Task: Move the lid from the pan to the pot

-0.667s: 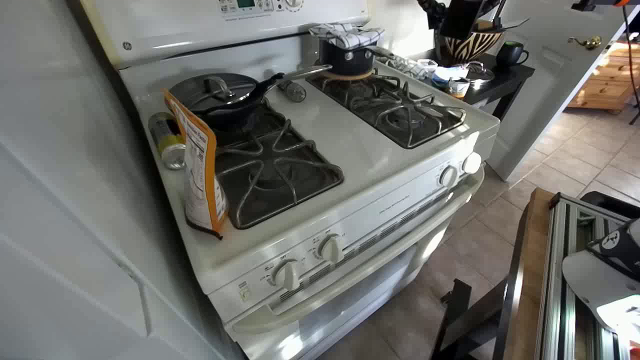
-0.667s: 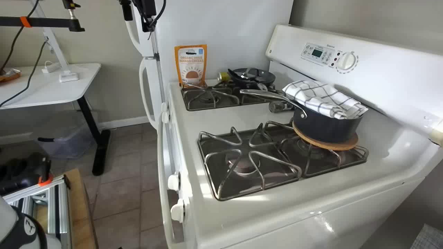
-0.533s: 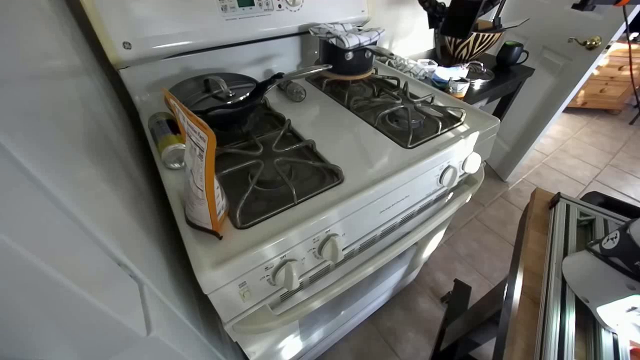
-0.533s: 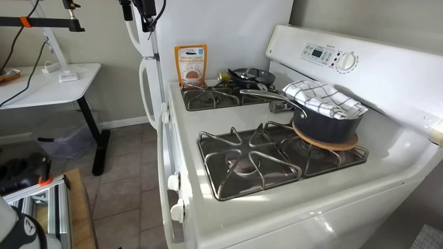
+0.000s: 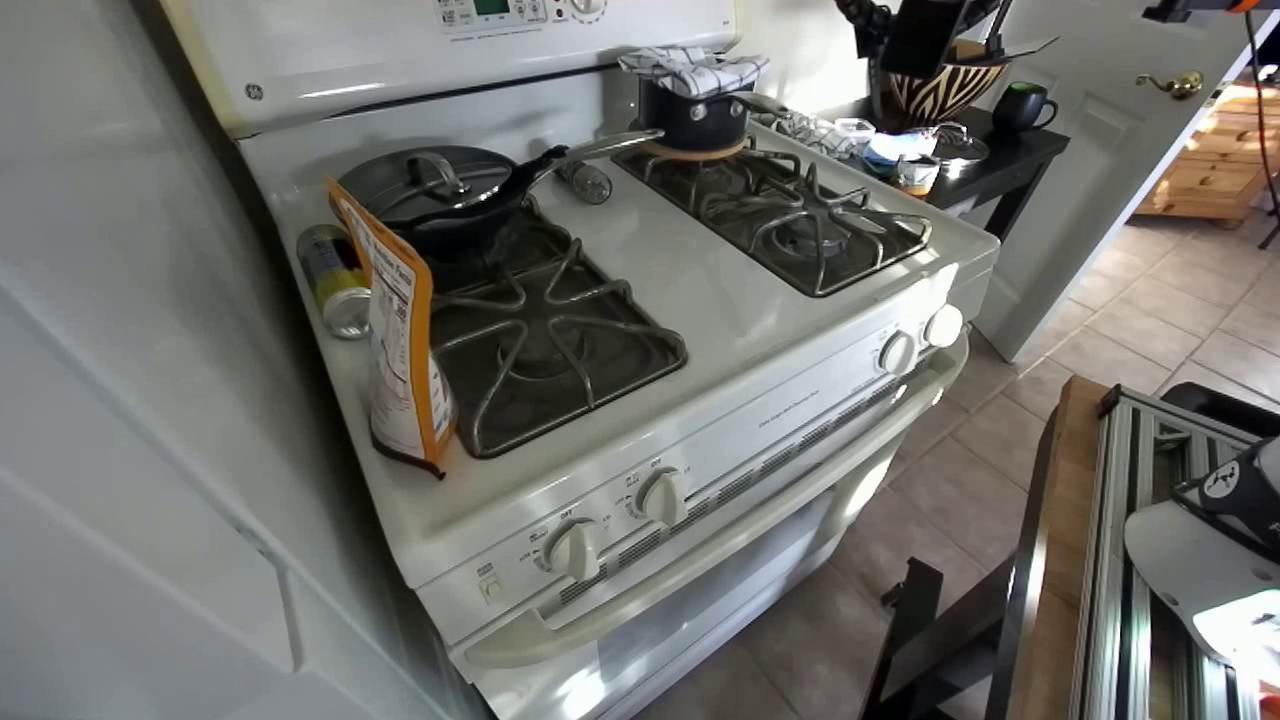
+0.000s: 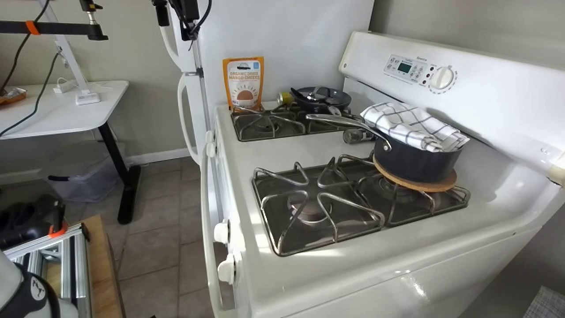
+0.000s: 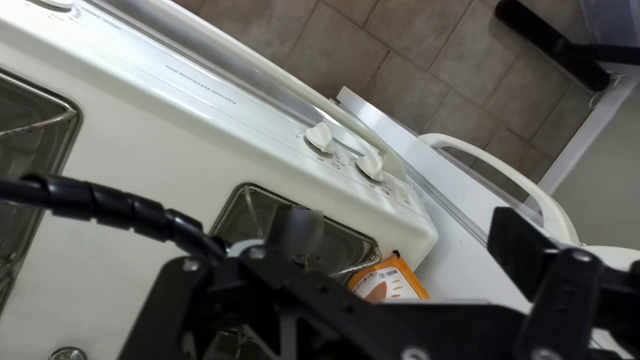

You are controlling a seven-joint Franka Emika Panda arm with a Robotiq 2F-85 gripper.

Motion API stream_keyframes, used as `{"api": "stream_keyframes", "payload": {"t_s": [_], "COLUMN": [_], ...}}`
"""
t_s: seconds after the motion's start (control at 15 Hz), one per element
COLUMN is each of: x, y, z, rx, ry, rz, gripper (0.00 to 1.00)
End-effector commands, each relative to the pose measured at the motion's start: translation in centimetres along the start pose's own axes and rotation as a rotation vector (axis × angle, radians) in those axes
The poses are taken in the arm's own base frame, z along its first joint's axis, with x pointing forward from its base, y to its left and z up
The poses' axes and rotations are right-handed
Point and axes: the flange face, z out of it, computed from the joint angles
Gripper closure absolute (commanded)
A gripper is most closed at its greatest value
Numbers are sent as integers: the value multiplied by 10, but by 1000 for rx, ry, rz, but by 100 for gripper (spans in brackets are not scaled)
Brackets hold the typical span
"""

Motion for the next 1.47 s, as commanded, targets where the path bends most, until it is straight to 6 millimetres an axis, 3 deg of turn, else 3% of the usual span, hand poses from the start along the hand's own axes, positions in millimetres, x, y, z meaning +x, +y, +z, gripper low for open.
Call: {"api": "stream_keyframes", "payload": {"t_s": [0.0,0.27,0.4,0.73,1.07,1.13,1.2,1.4], "x": [0,3,20,87,154,130,139,140], "y": [0,-1,-10,-34,-10,-19,-14,-16], "z": [0,-1,-1,9,23,23,26,27], "rx": [0,-1,18,18,-6,-5,-2,-1], "ry": [-1,15,54,161,192,184,181,180], "rz": [0,8,-6,-24,-20,-33,-28,-31], "gripper": [0,0,0,0,0,0,0,0]}}
